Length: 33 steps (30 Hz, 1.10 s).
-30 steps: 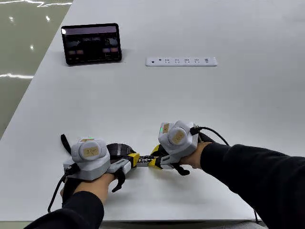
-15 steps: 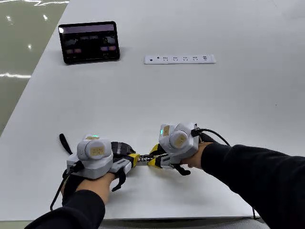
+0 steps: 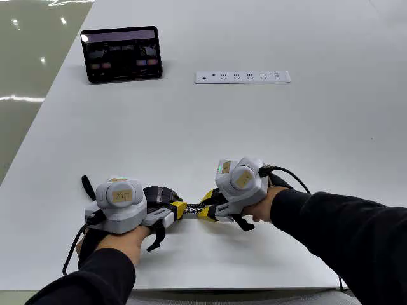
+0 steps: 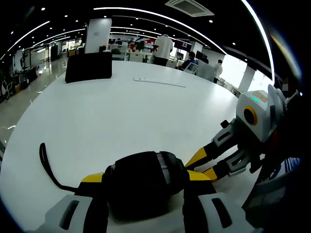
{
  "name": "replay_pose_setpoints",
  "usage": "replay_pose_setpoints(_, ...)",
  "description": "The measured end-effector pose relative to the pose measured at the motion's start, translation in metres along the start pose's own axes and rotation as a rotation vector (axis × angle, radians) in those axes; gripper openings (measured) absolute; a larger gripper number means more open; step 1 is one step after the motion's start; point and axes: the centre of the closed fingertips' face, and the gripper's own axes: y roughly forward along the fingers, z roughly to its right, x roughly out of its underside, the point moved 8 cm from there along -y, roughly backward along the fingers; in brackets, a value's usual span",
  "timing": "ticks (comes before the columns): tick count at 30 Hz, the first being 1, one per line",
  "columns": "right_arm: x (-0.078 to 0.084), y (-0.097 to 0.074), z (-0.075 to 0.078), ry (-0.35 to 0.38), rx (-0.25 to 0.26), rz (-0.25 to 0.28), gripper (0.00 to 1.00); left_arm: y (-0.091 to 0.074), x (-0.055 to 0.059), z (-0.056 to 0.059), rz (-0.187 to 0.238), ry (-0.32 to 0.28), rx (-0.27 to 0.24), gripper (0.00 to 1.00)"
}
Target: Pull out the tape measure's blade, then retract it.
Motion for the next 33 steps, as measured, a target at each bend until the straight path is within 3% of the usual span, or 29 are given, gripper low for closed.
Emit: replay_pose_setpoints(33, -0.02, 0.022, -0.006, -0.051, -0.015, 0.018, 0.1, -0.001, 0.0, 0.0, -0.001, -0.004, 0.023, 0.58)
